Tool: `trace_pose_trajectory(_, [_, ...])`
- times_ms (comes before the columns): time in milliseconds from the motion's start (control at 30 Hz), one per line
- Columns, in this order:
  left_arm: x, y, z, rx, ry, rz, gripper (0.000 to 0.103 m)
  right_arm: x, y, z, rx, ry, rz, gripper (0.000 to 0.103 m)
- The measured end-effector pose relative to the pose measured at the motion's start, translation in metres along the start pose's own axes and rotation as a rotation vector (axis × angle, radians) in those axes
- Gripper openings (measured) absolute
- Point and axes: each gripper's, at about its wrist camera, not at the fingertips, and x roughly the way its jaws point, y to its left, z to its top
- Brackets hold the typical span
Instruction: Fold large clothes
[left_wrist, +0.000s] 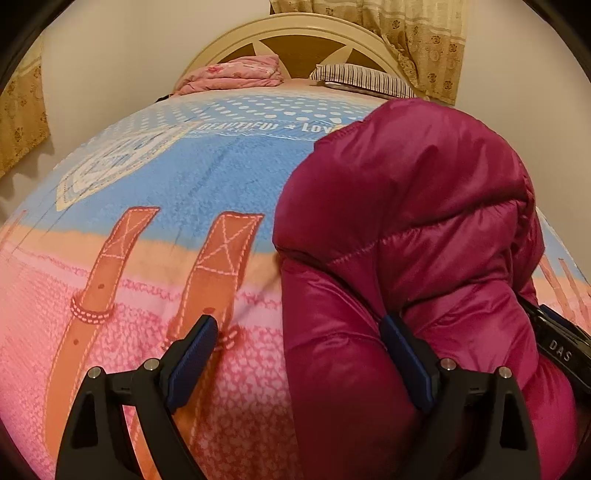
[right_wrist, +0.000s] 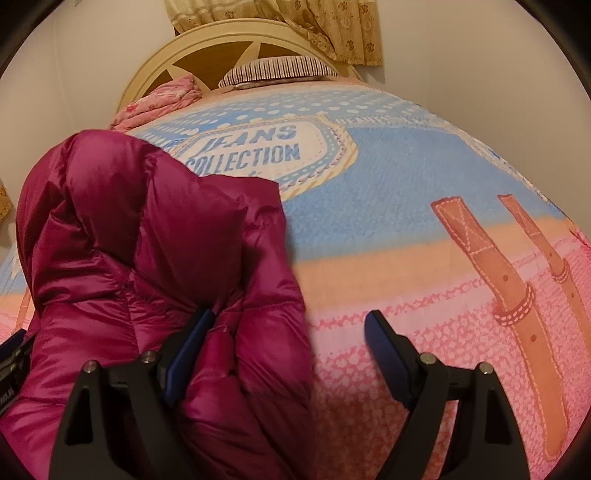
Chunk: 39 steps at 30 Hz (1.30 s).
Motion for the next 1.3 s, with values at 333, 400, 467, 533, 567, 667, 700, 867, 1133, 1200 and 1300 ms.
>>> trace_pose_trajectory(333, [-0.002, -0.002, -0.003, 0.006, 0.030, -0.095, 0.089, -0.001, -0.002, -0.003, -0.004, -0.004, 0.051, 0.075])
trace_pose_trajectory(400, [-0.003, -0.001, -0.004, -0.005, 0.033, -0.114, 0.089, -0.002, -0.001, -0.004, -0.005, -0.004, 0.059, 0.074])
trace_pose_trajectory(467, [-0.004, 0.000, -0.007, -0.009, 0.027, -0.143, 0.082, -0.002, -0.002, -0.005, -0.002, -0.003, 0.069, 0.073])
trace_pose_trajectory(533, [-0.006, -0.002, -0.009, 0.008, 0.020, -0.168, 0.074, -0.002, -0.001, -0.005, -0.002, -0.002, 0.081, 0.068])
trace_pose_trajectory(567, [-0.007, -0.004, -0.009, 0.019, 0.016, -0.171, 0.069, -0.002, 0.000, -0.006, -0.007, -0.002, 0.087, 0.067])
trace_pose_trajectory(667, [-0.010, -0.013, -0.009, 0.063, 0.010, -0.175, 0.060, -0.003, 0.003, -0.007, -0.021, 0.000, 0.102, 0.057])
trace_pose_trajectory(700, [-0.010, -0.014, -0.009, 0.073, 0.010, -0.181, 0.057, -0.003, 0.004, -0.007, -0.026, 0.002, 0.109, 0.053])
trace_pose_trajectory(867, [-0.017, -0.020, -0.010, 0.108, -0.013, -0.188, 0.041, -0.004, 0.007, -0.008, -0.037, 0.008, 0.150, 0.040])
trace_pose_trajectory(1133, [-0.043, -0.022, -0.013, 0.132, -0.069, -0.156, 0.024, -0.018, 0.010, -0.012, -0.050, -0.029, 0.237, 0.019])
trace_pose_trajectory(1200, [-0.053, -0.020, -0.015, 0.141, -0.089, -0.152, 0.023, -0.025, 0.010, -0.013, -0.052, -0.047, 0.251, 0.018])
trace_pose_trajectory(1300, [-0.070, -0.016, -0.020, 0.147, -0.116, -0.137, 0.022, -0.036, 0.012, -0.015, -0.051, -0.062, 0.273, 0.017])
